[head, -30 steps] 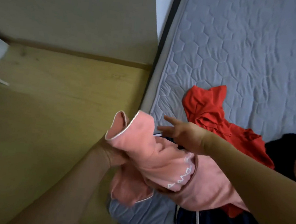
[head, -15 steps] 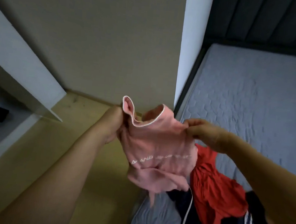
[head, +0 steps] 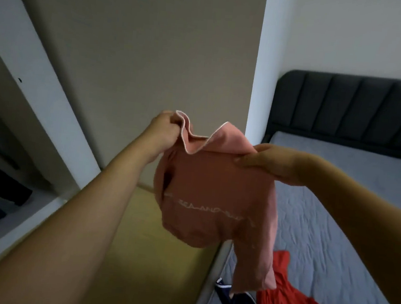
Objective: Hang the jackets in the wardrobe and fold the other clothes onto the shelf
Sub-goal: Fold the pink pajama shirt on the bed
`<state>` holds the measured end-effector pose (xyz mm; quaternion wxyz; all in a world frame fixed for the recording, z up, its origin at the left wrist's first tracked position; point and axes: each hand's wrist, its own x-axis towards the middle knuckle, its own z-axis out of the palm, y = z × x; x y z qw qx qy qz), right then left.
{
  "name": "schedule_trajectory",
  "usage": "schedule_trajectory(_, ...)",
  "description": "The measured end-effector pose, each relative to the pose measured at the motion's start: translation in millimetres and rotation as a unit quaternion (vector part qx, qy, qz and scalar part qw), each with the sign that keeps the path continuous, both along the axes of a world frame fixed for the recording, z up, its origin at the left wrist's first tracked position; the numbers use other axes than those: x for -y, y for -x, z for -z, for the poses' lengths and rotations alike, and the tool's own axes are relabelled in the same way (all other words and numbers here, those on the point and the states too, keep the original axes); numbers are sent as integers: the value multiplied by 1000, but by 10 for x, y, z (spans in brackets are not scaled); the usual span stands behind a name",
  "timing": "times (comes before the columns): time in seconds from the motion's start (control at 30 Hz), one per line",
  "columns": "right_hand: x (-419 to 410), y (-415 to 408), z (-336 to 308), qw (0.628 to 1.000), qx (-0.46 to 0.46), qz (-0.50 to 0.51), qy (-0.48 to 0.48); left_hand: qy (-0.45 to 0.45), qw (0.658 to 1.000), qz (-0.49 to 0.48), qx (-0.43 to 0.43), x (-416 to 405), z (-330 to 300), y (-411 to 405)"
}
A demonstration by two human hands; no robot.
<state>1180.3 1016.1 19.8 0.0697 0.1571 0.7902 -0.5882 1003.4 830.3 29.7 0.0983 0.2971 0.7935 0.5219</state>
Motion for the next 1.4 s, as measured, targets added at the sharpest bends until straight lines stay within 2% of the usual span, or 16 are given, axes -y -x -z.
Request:
schedule_trajectory(0.07, 19, 8, -103, 997, -62, 42, -9, 50, 994, -46, -87, 8, -115, 23)
schedule_trajectory(0.13, 25, -2, -205, 994, -97, 41, -19, -20, 1000, -6, 5, 14, -244, 12)
schedule_trajectory(0.23, 79, -33, -298, 991, -126, 7, -39, -110, 973, 60, 195, 21, -440, -24)
schedule_trajectory(0.33, 136, -37, -385, 983, -181, 4, 13, -135, 964, 94, 211, -35, -611, -59)
schedule_trajectory(0.4, 162, -50, -447, 986, -165, -15, -11, -136, 964, 105, 204, -101, -698, -106)
schedule_trajectory(0.5, 191, -64, -446, 979, -88, -44, -177, -146, 960, 140, 191, -171, -756, -158)
schedule_trajectory(0.57, 163, -58, -405, 968, -83, -3, -239, -169, 947, 186, 203, -172, -765, -151)
schedule_trajectory(0.63, 73, -55, -414, 960, -132, 91, -229, -184, 928, 241, 214, -132, -794, -167)
schedule_trajectory(0.7, -14, -56, -452, 954, -147, 122, -233, -196, 916, 272, 220, -96, -835, -176)
schedule_trajectory(0.9, 110, 61, -429, 982, -77, 9, -174, -243, 862, 334, 294, -152, -964, -251)
schedule_trajectory(0.93, 142, 76, -430, 983, -88, 4, -162, -247, 865, 330, 287, -164, -972, -261)
schedule_trajectory(1.0, 151, 91, -428, 982, -119, 31, -143, -206, 901, 305, 231, -163, -981, -235)
schedule_trajectory(1.1, 135, 23, -479, 972, -190, 117, -70, -52, 948, 293, 112, -85, -842, -134)
schedule_trajectory(1.17, 84, -34, -539, 965, -219, 146, -13, 1, 939, 321, 122, -24, -537, -76)
schedule_trajectory(1.27, 25, -131, -635, 958, -240, 152, 36, 19, 913, 373, 162, 2, 115, -219)
schedule_trajectory(1.4, 7, -235, -671, 946, -264, 178, 68, 56, 958, 274, 66, -434, 699, -582)
